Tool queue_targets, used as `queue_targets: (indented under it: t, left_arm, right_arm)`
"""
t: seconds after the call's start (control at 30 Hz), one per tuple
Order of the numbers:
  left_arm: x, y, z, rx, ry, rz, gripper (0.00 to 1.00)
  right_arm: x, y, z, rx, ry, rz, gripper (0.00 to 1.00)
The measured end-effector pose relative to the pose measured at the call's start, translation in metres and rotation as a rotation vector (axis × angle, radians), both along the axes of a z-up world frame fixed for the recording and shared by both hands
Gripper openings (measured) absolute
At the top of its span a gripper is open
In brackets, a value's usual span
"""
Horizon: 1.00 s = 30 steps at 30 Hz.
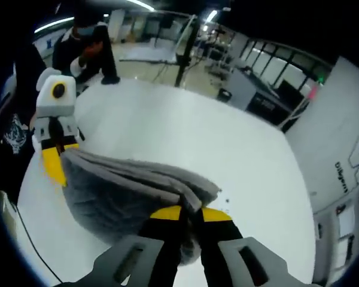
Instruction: Open the folded towel by lifting each exposed corner and separating the folded layers until the towel lies flat within the target outline without major curled edges
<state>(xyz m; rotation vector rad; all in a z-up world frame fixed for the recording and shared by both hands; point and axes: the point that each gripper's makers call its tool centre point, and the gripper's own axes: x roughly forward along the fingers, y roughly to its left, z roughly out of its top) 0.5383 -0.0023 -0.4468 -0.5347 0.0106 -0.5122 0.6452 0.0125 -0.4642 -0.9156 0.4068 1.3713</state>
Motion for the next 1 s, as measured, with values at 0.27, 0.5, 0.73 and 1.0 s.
queue_targets:
  t: [0.27,0.5,0.73,1.0]
  left_arm:
    - [0.001,-0.007,-0.002,0.045,-0.018,-0.006,0.02]
    - [0.001,-0.012,-0.002,0.12,-0.049,0.006,0.02]
    - [0.002,-0.016,-0.005,0.137,-0.045,-0.004,0.02]
    - [0.002,-0.019,-0.006,0.138,-0.039,-0.014,0.02]
  right_arm:
    - [0.002,-0.004,-0.002,0.028,-0.025,-0.004,0.05]
    - [0.003,-0.008,-0.001,0.08,-0.049,-0.007,0.06]
    - [0.006,-0.021,-0.001,0.091,-0.055,-0.028,0.06]
    - [0.012,-0.035,0.003,0.094,-0.05,-0.055,0.06]
